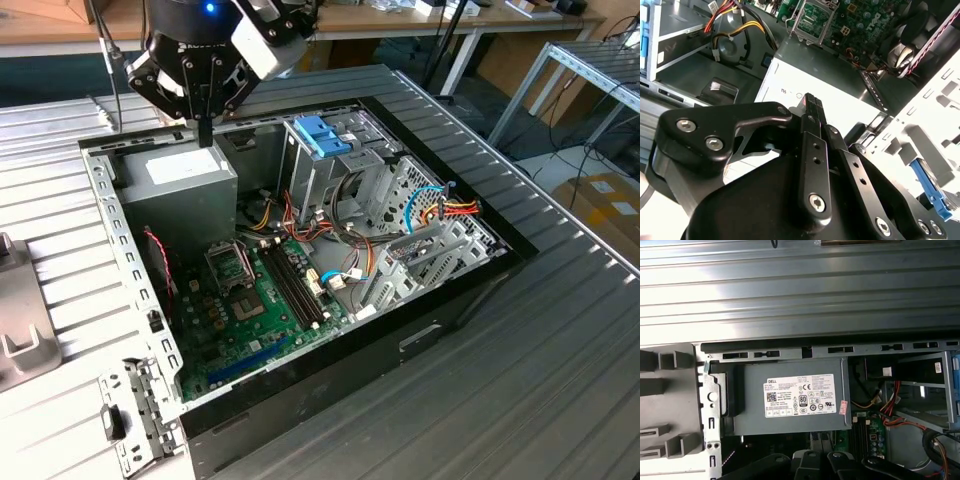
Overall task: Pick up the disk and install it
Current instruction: 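Reach for the disk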
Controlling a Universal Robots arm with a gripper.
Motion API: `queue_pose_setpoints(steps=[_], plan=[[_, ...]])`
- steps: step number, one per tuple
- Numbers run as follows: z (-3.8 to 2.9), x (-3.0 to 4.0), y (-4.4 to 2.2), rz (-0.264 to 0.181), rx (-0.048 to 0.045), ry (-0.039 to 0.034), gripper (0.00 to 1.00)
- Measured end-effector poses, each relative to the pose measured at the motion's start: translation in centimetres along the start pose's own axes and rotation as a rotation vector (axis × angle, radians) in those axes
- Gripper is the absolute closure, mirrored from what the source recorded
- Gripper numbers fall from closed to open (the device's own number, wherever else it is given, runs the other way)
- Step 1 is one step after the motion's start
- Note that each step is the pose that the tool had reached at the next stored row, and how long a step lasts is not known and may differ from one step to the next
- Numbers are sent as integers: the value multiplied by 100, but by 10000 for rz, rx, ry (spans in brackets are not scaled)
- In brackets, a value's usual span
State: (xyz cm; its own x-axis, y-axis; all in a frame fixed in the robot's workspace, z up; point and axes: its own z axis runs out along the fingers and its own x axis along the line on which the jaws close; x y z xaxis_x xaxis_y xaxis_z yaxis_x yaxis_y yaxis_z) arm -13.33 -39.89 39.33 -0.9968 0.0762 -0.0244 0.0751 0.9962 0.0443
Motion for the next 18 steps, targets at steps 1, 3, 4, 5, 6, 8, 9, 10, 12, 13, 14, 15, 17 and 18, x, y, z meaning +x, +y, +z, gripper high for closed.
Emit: queue_pose_setpoints(steps=[1, 3, 4, 5, 6, 8, 9, 10, 12, 13, 14, 15, 17, 18], plan=[[0, 3, 0, 0, -1, 0, 90], [0, 10, -1, 0, 0, 0, 90], [0, 16, -1, 1, 0, 0, 90], [-1, 20, -2, 0, 0, 0, 90], [-1, 24, -2, -1, 0, 0, 90], [-1, 33, -2, 0, 0, 0, 90], [-1, 36, -3, -1, -1, 0, 90], [-1, 39, -3, 0, 0, 0, 90], [-1, 44, -3, 0, 0, 0, 90], [-1, 46, -3, -1, 0, 0, 90], [-1, 49, -4, 0, 0, 0, 90], [-2, 50, -4, 0, 0, 0, 90], [-2, 55, -4, 0, 0, 0, 90], [-2, 57, -4, 0, 0, 0, 90]])
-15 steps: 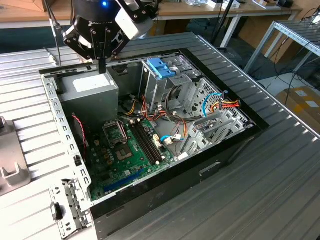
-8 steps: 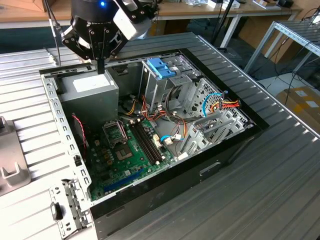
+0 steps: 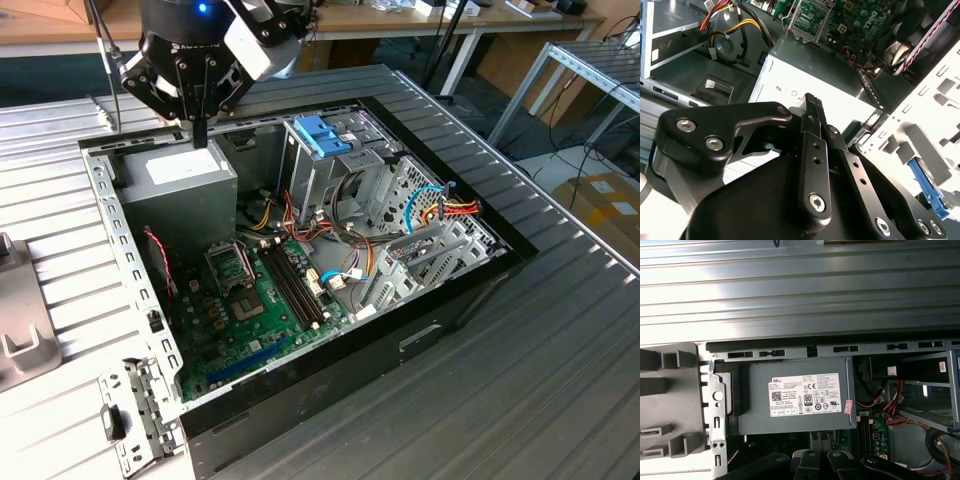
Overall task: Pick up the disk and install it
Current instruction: 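Reach for the disk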
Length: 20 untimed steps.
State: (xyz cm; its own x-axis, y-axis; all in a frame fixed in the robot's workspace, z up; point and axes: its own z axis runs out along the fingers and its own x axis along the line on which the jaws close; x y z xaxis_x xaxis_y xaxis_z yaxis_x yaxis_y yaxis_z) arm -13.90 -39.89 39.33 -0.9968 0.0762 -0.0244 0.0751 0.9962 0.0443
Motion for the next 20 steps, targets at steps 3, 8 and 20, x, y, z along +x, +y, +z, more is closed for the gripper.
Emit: queue_pose_setpoints(steps=[3, 8, 20], plan=[[0, 8, 0, 0, 0, 0, 90], [0, 20, -1, 1, 0, 0, 90], [-2, 65, -5, 0, 0, 0, 90]])
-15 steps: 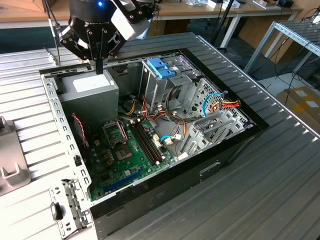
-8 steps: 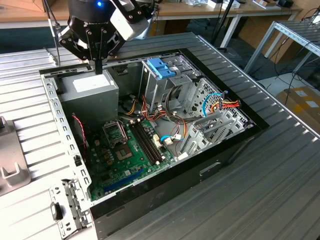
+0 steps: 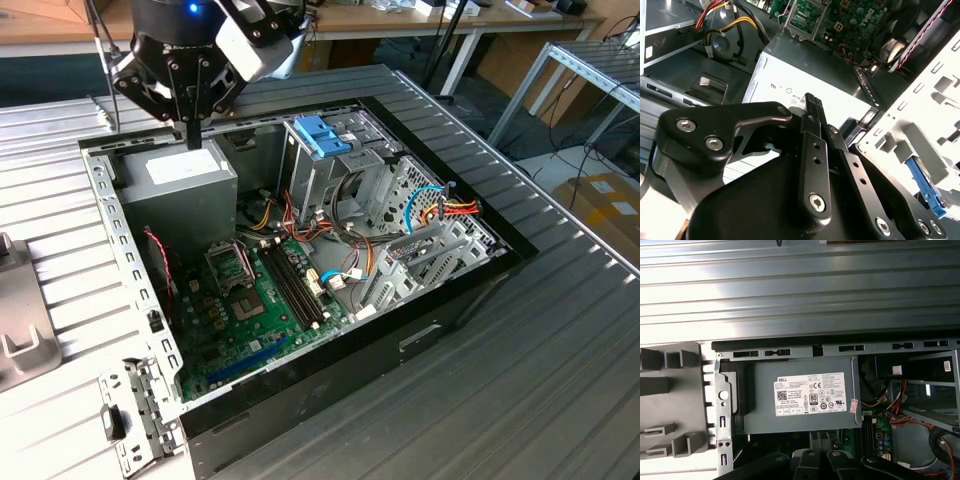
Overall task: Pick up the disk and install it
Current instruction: 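Reach for the disk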
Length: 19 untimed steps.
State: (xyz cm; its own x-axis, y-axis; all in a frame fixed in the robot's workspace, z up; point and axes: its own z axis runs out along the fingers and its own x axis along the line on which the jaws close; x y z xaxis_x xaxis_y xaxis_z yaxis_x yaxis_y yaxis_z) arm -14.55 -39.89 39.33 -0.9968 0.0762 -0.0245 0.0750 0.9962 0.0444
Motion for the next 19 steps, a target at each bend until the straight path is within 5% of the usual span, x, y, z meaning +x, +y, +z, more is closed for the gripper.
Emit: queue_pose_setpoints(steps=[19], plan=[[-1, 58, -4, 1, 0, 0, 90]])
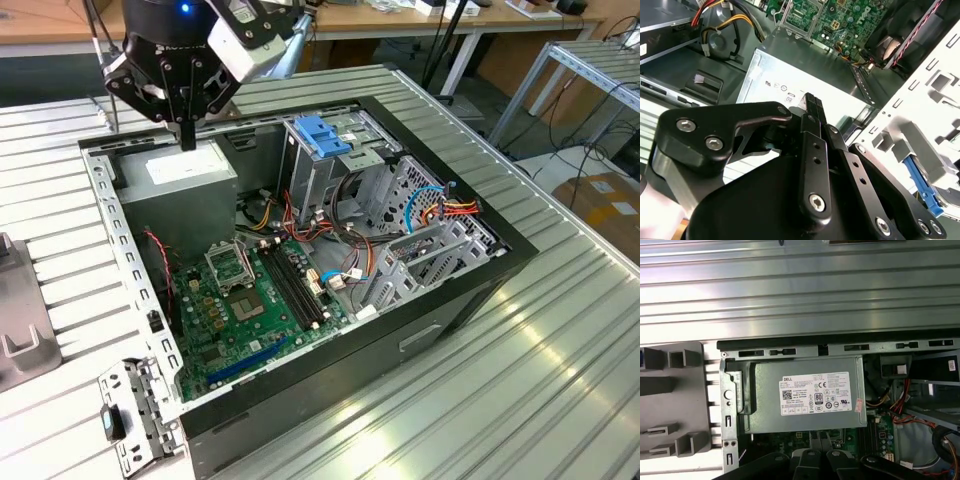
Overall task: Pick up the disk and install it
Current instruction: 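Reach for the disk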
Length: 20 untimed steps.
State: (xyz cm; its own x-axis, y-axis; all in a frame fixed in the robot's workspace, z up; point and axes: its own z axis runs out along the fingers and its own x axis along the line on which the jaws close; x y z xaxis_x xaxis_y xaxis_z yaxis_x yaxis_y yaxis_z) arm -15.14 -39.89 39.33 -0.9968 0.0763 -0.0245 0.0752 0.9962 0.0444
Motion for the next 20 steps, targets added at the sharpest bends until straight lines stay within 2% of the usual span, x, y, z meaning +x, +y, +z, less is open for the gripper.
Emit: queue_pose_setpoints(steps=[20], plan=[[-3, 100, -8, -1, 0, 0, 90]])
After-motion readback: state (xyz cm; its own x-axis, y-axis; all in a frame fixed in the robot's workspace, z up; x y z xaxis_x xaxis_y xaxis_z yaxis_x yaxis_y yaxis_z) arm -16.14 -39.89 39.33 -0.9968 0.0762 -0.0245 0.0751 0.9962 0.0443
